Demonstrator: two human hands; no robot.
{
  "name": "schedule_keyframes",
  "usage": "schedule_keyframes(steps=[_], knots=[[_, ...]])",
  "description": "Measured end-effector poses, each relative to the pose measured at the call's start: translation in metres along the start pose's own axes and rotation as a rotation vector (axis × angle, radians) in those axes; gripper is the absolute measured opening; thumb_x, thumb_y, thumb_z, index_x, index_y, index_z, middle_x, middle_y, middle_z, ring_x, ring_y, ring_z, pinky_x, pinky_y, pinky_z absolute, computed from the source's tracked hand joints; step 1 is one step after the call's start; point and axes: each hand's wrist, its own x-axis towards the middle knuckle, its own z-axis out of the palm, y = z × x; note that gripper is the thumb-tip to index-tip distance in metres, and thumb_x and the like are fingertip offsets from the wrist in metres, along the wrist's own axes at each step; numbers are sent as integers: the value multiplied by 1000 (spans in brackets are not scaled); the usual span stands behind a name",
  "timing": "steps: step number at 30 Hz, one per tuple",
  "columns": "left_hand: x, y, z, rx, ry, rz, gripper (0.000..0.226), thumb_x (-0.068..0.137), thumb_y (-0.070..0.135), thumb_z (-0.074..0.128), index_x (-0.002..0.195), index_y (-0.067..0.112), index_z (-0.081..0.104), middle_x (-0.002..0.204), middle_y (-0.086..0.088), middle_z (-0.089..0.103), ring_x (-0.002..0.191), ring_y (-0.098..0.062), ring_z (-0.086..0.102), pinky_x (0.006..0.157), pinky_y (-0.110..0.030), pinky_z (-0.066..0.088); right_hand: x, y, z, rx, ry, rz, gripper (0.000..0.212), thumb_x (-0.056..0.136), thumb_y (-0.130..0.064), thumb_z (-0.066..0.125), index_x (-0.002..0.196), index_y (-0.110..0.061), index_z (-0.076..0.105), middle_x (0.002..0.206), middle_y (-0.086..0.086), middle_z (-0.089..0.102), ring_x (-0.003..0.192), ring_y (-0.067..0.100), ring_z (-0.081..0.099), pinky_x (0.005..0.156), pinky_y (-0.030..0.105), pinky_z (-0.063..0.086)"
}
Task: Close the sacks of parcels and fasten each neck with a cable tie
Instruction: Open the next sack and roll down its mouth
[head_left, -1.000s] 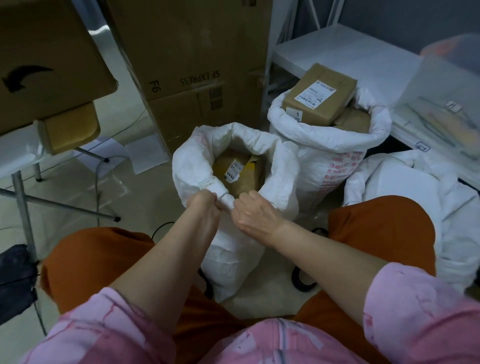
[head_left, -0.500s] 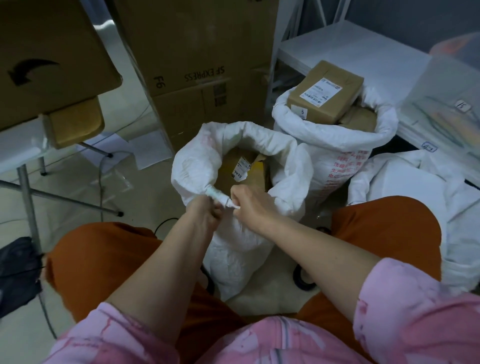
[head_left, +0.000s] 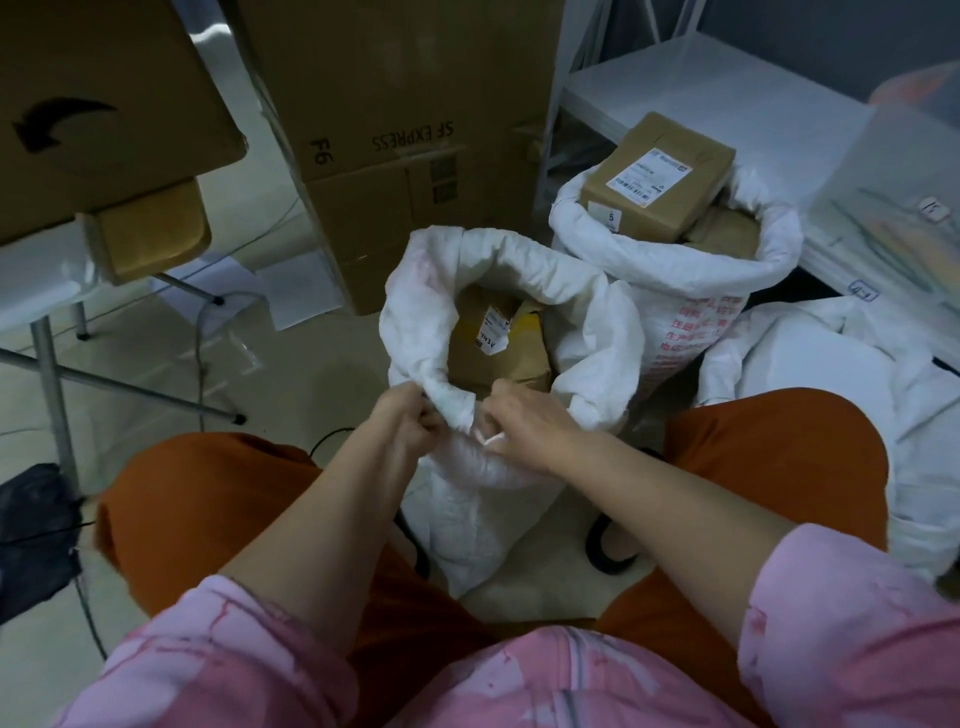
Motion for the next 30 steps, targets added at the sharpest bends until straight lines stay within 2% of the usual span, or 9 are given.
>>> schedule_keyframes(steps=[2, 5, 10, 17, 20, 22, 25, 28, 30], knots=[[-1, -8, -9, -9, -57, -111, 34, 89, 3, 32, 58, 17, 29, 34, 2, 24, 21, -7, 21, 27, -10, 15, 9, 1, -9, 84, 18, 30, 41, 73, -41, 76, 61, -4, 62, 62, 6, 58, 58, 17, 52, 57, 31, 37], [5, -14, -18, -236, -178, -211, 33, 86, 3, 29, 57, 18, 27, 38, 3, 23, 24, -6, 20, 26, -11, 14, 19, -4, -12, 129, 78, 88, 33, 66, -36, 82, 65, -10, 62, 64, -3, 59, 61, 9, 53, 58, 27, 44], [-1, -14, -30, -169, -279, -203, 26, 73, -3, 31, 56, 16, 25, 38, 2, 23, 22, -5, 20, 28, -8, 14, 23, -19, 1, 170, -101, 105, 35, 63, -32, 82, 58, -17, 52, 59, -3, 44, 56, 10, 43, 56, 28, 38], [5, -13, -37, 83, -296, -85, 39, 88, -6, 31, 53, 12, 35, 39, 3, 30, 27, -3, 24, 27, -10, 17, 26, -28, 20, 90, -205, 167, 42, 69, -23, 76, 54, -17, 37, 53, -3, 39, 48, 11, 40, 51, 27, 37], [5, -3, -22, 431, -52, 20, 18, 92, 3, 46, 77, 9, 51, 56, -1, 42, 44, -8, 38, 33, -14, 32, 25, -26, 29, -40, -102, 175, 35, 72, -19, 71, 61, -17, 38, 63, -2, 45, 59, 18, 48, 52, 28, 35], [7, 1, -13, 766, 284, 316, 12, 93, 13, 51, 97, 10, 62, 79, -5, 58, 69, -17, 57, 58, -21, 50, 20, -29, 30, -252, -14, 81, 15, 83, -15, 64, 79, -16, 50, 83, 1, 57, 82, 25, 59, 59, 30, 36], [1, 3, -3, 734, 358, 617, 31, 88, 40, 57, 90, 10, 67, 90, -6, 66, 87, -25, 62, 71, -31, 47, 13, -32, 35, -551, 79, -140, 22, 87, -6, 59, 108, -13, 55, 104, 7, 62, 97, 25, 61, 66, 32, 40], [7, 1, 2, 821, 373, 544, 36, 82, 43, 66, 88, 8, 63, 85, -7, 63, 81, -25, 61, 62, -30, 42, 8, -31, 55, -746, 96, -299, 25, 58, -10, 80, 79, -10, 66, 67, 6, 61, 58, 20, 59, 46, 26, 37], [15, 4, 0, 775, 388, 415, 27, 86, 28, 65, 100, 5, 62, 98, -10, 64, 86, -26, 62, 67, -32, 48, 15, -21, 59, -599, 85, -310, 26, 45, -6, 82, 59, -12, 63, 51, 4, 53, 43, 19, 50, 39, 23, 31]])
